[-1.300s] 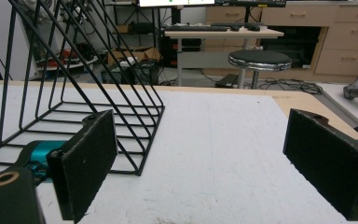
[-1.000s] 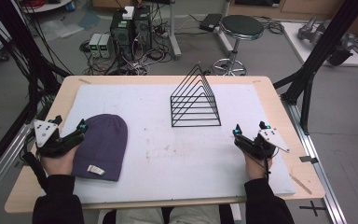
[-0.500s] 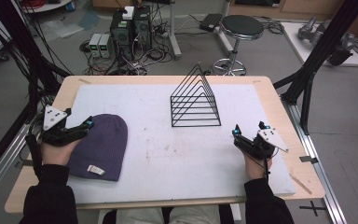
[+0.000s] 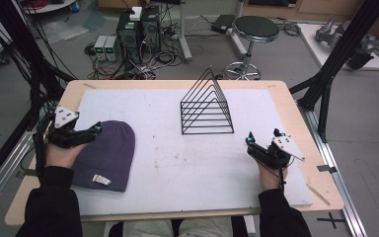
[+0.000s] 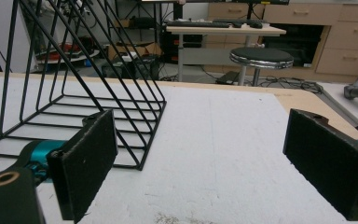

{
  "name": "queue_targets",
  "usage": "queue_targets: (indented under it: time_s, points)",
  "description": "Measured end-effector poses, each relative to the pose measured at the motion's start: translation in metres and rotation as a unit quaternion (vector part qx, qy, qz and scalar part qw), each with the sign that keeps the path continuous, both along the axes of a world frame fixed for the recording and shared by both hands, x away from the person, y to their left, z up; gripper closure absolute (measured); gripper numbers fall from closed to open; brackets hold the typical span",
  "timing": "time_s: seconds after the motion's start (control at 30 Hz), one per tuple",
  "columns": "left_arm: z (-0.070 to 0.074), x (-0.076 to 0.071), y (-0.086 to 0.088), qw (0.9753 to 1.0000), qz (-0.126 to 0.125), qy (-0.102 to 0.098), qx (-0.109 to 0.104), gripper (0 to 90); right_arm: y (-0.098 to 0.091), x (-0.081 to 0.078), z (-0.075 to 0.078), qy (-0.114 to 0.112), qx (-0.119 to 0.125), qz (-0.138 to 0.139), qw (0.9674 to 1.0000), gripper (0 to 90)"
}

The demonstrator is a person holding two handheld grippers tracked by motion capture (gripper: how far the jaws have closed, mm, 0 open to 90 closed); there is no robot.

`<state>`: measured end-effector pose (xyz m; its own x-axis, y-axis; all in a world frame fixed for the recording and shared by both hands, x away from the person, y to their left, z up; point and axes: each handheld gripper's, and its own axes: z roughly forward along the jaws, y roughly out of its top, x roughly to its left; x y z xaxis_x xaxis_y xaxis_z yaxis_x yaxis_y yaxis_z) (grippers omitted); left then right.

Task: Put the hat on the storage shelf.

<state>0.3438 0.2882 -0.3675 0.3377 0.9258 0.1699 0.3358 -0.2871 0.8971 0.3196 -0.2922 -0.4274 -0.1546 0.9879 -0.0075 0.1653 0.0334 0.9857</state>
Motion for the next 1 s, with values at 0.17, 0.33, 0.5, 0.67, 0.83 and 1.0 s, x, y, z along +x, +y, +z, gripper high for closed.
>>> queue_targets:
  time_s: [0.17,0.33,0.5,0.67,0.83,1.0]
  points:
    - [0.006,0.009,0.000,0.9995,-0.018,0.021,0.016,22.2,0.000,0.000,0.000,0.001,0.000,0.000,1.0000,9.1]
    - [0.007,0.018,-0.002,0.9978,-0.036,0.046,0.031,22.2,0.000,0.001,0.000,0.000,-0.002,0.001,1.0000,9.1]
    - [0.008,0.024,-0.004,0.9964,-0.044,0.058,0.044,22.1,0.000,0.000,0.000,0.001,0.000,0.001,1.0000,9.1]
    - [0.005,0.031,-0.004,0.9934,-0.053,0.085,0.057,22.1,0.000,0.000,0.000,0.000,-0.001,0.002,1.0000,9.1]
    - [-0.002,0.038,0.000,0.9907,-0.050,0.113,0.055,22.1,0.000,0.000,0.000,-0.001,-0.001,0.004,1.0000,9.1]
    - [-0.006,0.048,0.003,0.9868,-0.047,0.142,0.063,22.2,0.000,0.001,-0.001,0.001,-0.001,0.006,1.0000,9.1]
